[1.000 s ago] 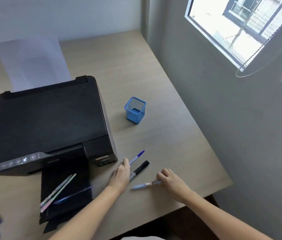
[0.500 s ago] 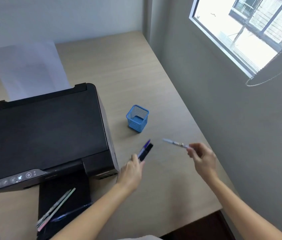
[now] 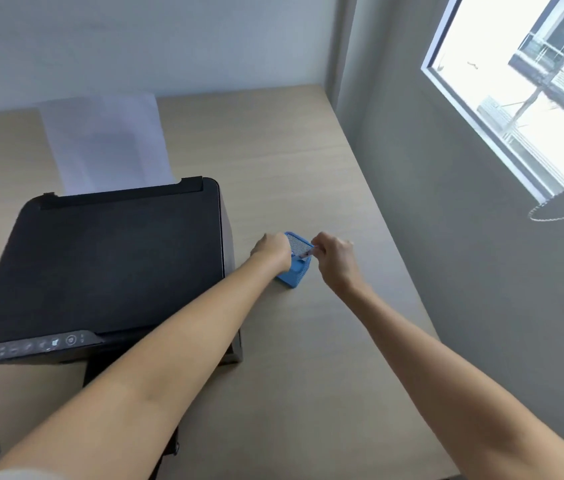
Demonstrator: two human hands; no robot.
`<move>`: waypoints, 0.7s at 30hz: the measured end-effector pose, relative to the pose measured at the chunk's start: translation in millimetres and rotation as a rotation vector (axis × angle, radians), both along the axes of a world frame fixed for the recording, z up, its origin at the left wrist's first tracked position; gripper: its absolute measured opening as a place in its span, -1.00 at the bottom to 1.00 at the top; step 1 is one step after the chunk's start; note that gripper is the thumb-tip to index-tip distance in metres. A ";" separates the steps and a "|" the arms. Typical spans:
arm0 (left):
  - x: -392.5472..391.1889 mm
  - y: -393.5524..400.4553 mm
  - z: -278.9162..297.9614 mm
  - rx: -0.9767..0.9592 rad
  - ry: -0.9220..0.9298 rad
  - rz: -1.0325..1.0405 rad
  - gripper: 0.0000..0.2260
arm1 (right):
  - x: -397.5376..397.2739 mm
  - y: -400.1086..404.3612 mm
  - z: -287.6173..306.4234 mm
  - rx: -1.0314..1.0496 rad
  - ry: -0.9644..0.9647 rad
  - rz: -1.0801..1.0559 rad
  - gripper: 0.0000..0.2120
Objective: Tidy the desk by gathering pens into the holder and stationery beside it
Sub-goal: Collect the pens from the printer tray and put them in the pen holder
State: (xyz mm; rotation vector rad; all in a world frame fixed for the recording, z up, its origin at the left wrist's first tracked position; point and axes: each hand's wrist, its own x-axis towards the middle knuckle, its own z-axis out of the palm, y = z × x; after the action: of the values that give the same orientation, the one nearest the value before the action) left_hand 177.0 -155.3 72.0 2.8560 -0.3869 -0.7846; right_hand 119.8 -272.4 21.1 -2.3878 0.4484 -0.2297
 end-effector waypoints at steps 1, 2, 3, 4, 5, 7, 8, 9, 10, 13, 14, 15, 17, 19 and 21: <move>1.4 -1.2 -0.7 -0.008 -0.009 0.009 -0.77 | 3.2 0.1 -4.0 -0.013 0.029 0.024 -0.88; 3.1 -1.5 -1.6 -0.014 -0.021 0.016 -0.78 | 5.7 0.1 -6.6 -0.024 0.052 0.053 -0.87; 3.7 -0.4 -1.4 -0.020 -0.035 0.022 -0.79 | 6.6 0.4 -8.2 -0.027 0.067 0.080 -0.86; 3.6 1.1 -1.6 -0.022 -0.045 0.021 -0.79 | 5.6 0.5 -9.2 -0.029 0.074 0.101 -0.85; 2.2 5.0 0.1 -0.027 -0.055 0.019 -0.79 | 3.3 1.4 -8.7 -0.033 0.072 0.117 -0.84; 0.9 9.8 4.6 -0.042 -0.061 0.007 -0.81 | -2.1 -2.0 -7.0 -0.040 0.068 0.113 -0.78; -1.7 16.5 10.1 -0.059 -0.078 0.000 -0.84 | -6.5 -1.8 -2.9 -0.051 0.062 0.107 -0.75; -6.2 24.8 17.0 -0.091 -0.095 -0.006 -0.86 | -12.5 -1.8 1.8 -0.056 0.060 0.098 -0.73; -11.9 35.5 24.9 -0.154 -0.117 -0.014 -0.86 | -19.1 -0.8 7.7 -0.053 0.047 0.090 -0.72; -44.0 82.9 47.3 -0.473 -0.184 -0.094 -0.80 | -43.0 8.5 24.2 -0.044 -0.066 0.106 -0.78; -60.3 103.0 54.4 -0.578 -0.159 -0.110 -0.78 | -53.2 12.8 26.3 -0.061 -0.103 0.119 -0.80; -76.4 125.1 59.5 -0.656 -0.115 -0.111 -0.78 | -64.4 18.4 26.0 -0.094 -0.129 0.133 -0.82; -104.4 176.1 62.0 -0.699 -0.027 -0.082 -0.87 | -89.1 37.6 19.5 -0.133 -0.159 0.175 -0.85; -120.9 227.0 49.4 -0.637 0.021 0.002 -0.92 | -112.2 61.3 5.9 -0.130 -0.157 0.242 -0.88; -128.3 276.2 27.3 -0.525 0.006 0.072 -0.90 | -130.1 89.1 -10.2 -0.128 -0.130 0.338 -0.90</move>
State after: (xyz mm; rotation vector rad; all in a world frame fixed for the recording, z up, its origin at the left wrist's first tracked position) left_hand 48.7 120.9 99.3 2.3618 -0.4142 -0.5731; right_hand -10.3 -183.3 10.9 -2.5082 -0.0340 -0.2630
